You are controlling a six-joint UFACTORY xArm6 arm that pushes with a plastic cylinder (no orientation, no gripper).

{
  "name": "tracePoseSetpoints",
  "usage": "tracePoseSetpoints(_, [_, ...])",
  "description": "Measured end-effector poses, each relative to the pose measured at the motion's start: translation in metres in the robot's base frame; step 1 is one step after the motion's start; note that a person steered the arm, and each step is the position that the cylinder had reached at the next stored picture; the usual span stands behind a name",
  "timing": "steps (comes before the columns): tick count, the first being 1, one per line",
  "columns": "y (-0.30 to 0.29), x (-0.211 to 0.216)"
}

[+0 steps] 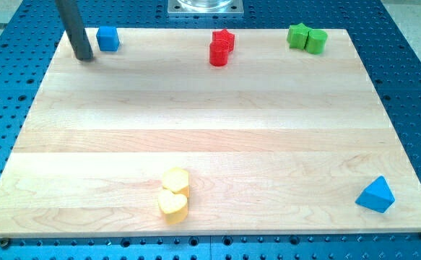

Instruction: Move the blue cube to the bottom left

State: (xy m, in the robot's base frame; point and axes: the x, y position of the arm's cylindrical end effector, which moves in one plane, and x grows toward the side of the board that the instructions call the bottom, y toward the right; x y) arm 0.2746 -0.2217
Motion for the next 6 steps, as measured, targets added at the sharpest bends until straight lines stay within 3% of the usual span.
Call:
tracePoseSetpoints(1, [0.041, -0.011])
tracePoseSetpoints(3, [0.044, -0.075])
tracePoseSetpoints(4, [0.085, -0.067])
tracePoseSetpoints(6, [0.085, -0.083])
